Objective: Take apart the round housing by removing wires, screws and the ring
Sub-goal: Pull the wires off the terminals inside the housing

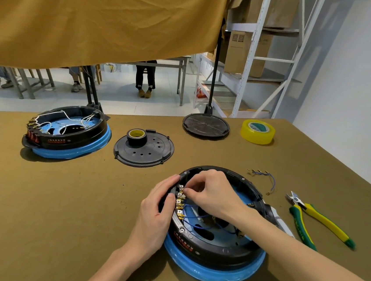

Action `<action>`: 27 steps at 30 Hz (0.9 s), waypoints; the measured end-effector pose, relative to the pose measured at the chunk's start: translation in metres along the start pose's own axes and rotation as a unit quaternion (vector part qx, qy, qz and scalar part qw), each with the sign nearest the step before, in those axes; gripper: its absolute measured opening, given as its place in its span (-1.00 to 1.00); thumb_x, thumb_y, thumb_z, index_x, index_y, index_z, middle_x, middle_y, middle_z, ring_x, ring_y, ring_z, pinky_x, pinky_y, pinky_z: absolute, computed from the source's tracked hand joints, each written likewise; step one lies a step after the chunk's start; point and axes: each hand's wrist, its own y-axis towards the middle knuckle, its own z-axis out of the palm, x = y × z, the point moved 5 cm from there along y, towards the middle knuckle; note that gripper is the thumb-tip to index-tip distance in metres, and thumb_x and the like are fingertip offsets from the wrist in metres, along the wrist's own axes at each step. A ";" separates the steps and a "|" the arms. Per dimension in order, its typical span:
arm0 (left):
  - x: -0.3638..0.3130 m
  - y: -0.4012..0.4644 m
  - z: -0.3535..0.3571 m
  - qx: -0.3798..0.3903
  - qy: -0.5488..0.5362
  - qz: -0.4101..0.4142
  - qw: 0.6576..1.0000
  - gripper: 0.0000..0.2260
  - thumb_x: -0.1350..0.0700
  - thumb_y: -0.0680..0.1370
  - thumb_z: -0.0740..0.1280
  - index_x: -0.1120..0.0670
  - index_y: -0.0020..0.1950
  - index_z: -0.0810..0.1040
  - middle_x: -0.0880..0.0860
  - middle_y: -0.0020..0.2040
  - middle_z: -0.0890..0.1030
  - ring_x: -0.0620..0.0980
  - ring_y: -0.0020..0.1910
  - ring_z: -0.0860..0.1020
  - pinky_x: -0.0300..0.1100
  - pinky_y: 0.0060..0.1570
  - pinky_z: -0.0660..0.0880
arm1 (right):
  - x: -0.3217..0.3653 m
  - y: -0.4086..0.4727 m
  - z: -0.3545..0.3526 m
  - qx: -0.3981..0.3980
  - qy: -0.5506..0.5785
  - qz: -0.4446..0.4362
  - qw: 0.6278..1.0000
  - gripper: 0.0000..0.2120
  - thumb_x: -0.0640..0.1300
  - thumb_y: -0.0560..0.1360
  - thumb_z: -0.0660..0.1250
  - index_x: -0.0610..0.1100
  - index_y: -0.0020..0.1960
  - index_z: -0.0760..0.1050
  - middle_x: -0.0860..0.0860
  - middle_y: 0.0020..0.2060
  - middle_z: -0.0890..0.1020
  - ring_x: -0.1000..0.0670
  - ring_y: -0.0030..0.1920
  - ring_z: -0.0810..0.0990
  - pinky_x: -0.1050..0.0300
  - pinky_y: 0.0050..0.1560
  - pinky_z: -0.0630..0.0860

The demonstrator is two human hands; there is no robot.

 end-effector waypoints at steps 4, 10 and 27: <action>0.000 0.001 -0.001 0.003 0.007 0.005 1.000 -0.66 0.14 0.72 0.20 -0.06 0.49 0.46 -0.20 0.41 0.52 -0.30 0.43 0.42 -0.18 0.47 0.39 | -0.001 -0.001 0.003 -0.001 0.002 0.010 1.000 -0.94 -0.05 0.50 0.43 0.01 -0.06 0.67 0.14 -0.25 0.63 0.18 -0.24 0.58 0.28 -0.23 0.49; 0.002 0.001 -0.002 0.010 0.014 0.004 1.000 -0.64 0.17 0.72 0.20 -0.04 0.51 0.45 -0.18 0.43 0.51 -0.28 0.44 0.41 -0.13 0.48 0.39 | 0.000 -0.003 0.007 0.027 -0.005 0.007 1.000 -0.85 -0.08 0.55 0.37 0.00 0.07 0.68 0.15 -0.16 0.67 0.19 -0.17 0.60 0.27 -0.15 0.53; 0.003 0.004 -0.002 0.018 0.016 0.019 1.000 -0.59 -0.01 0.66 0.17 -0.03 0.51 0.45 -0.19 0.41 0.52 -0.25 0.44 0.43 -0.06 0.46 0.42 | 0.000 -0.012 0.001 0.055 0.067 -0.027 0.996 -0.94 -0.11 0.54 0.43 0.02 -0.01 0.62 0.13 -0.09 0.62 0.11 -0.08 0.61 0.15 -0.03 0.59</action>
